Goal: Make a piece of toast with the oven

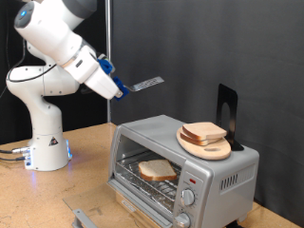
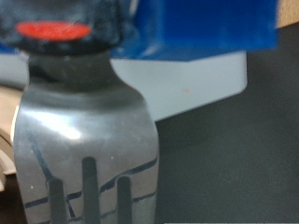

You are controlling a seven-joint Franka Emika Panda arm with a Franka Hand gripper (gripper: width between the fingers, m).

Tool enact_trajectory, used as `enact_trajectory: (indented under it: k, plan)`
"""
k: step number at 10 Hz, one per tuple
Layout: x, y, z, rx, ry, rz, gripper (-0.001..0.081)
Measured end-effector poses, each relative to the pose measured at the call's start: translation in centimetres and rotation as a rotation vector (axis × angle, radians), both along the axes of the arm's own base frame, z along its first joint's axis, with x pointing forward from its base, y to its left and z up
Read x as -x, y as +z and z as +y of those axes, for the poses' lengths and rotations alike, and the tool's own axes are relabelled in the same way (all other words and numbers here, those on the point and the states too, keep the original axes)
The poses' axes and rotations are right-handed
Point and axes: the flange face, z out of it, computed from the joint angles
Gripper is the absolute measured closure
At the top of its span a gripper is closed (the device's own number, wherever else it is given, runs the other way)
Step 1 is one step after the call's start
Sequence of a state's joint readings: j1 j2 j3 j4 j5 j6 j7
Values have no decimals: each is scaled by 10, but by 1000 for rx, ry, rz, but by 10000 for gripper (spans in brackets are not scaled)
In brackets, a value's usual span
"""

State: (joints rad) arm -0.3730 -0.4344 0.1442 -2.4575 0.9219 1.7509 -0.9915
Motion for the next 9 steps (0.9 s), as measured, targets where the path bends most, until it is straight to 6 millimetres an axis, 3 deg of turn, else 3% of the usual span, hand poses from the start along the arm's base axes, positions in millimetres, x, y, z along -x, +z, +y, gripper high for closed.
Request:
enact_trajectory:
  k: [6, 9]
  plan:
    - [12, 5, 105, 57, -51, -36, 437]
    - [16, -11, 135, 103, -58, -47, 437]
